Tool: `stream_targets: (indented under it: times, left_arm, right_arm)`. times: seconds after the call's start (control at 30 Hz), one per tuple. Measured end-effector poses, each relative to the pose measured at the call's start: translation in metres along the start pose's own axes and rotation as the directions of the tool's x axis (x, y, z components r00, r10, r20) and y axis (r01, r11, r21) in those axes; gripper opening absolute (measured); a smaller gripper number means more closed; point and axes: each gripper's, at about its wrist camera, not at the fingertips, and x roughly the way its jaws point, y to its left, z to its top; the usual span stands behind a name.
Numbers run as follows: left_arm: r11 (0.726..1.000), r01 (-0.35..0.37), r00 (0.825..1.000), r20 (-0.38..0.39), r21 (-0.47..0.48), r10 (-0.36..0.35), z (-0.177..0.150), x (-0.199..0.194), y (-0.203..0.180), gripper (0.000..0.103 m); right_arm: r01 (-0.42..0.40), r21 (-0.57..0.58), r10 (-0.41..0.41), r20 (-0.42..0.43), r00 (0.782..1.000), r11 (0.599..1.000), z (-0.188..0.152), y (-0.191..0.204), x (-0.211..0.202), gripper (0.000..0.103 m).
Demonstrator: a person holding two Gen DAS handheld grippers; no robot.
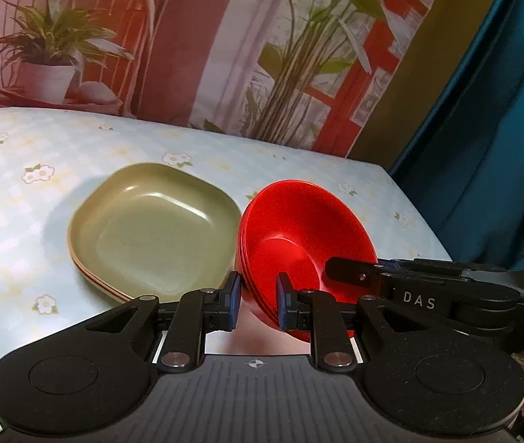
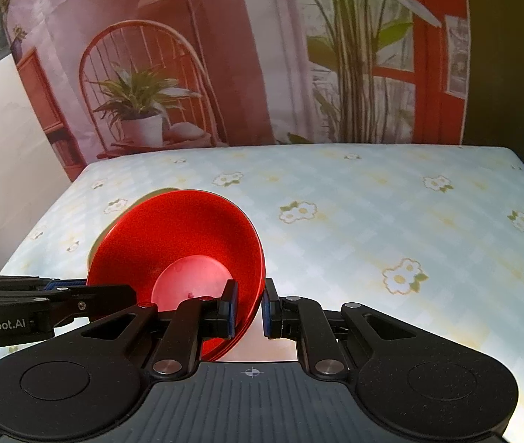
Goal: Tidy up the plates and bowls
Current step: 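Lift the red bowl stack with both grippers over the plate stack, then lower the red bowls into the green plate on the stack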
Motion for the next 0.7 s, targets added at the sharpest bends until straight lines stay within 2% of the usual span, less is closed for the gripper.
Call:
stream_targets:
  times: [0.7]
  left_arm:
    - [0.996, -0.040, 0.999, 0.015, -0.084, 0.042, 0.021, 0.001, 0.048, 0.021]
  right_arm:
    - [-0.047, -0.042, 0.045, -0.033, 0.998, 0.998, 0.028, 0.042, 0.047, 0.012]
